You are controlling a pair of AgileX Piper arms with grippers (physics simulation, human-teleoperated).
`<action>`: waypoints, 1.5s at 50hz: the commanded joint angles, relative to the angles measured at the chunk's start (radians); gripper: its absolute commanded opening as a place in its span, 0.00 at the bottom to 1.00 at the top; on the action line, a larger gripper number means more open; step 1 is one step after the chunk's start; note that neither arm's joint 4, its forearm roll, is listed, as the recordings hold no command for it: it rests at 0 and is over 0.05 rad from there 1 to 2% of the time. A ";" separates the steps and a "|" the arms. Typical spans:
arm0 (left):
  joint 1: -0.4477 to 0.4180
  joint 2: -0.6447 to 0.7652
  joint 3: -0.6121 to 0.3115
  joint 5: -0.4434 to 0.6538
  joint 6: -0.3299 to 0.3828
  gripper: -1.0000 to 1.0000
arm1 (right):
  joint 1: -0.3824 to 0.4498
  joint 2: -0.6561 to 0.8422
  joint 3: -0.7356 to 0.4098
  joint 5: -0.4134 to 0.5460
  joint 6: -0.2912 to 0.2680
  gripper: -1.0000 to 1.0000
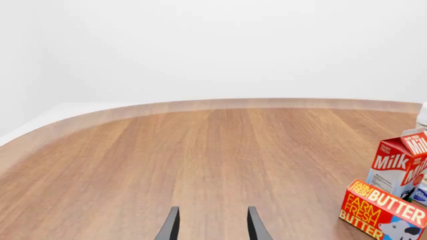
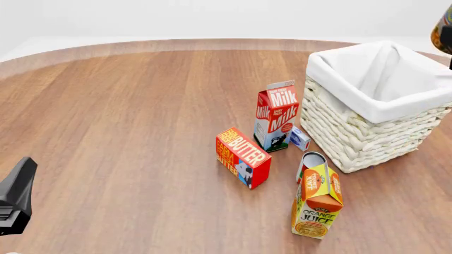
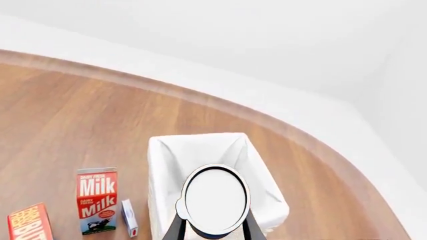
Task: Pick up the alphabet soup, and put it in the basket.
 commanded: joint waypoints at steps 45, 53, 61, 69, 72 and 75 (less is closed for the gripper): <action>0.000 0.000 0.000 0.000 0.000 1.00 | -0.049 0.260 -0.194 0.034 0.073 0.00; 0.000 0.000 0.000 0.000 0.000 1.00 | -0.050 0.299 -0.214 0.043 0.059 0.00; 0.000 0.000 0.000 0.000 0.000 1.00 | -0.055 0.341 -0.269 0.074 0.059 0.00; 0.000 0.000 0.000 0.000 0.000 1.00 | -0.067 0.367 -0.296 0.091 0.060 0.00; 0.000 0.000 0.000 0.000 0.000 1.00 | -0.071 0.381 -0.313 0.101 0.051 0.00; 0.000 0.000 0.000 0.000 0.000 1.00 | -0.070 0.402 -0.346 0.120 0.046 0.00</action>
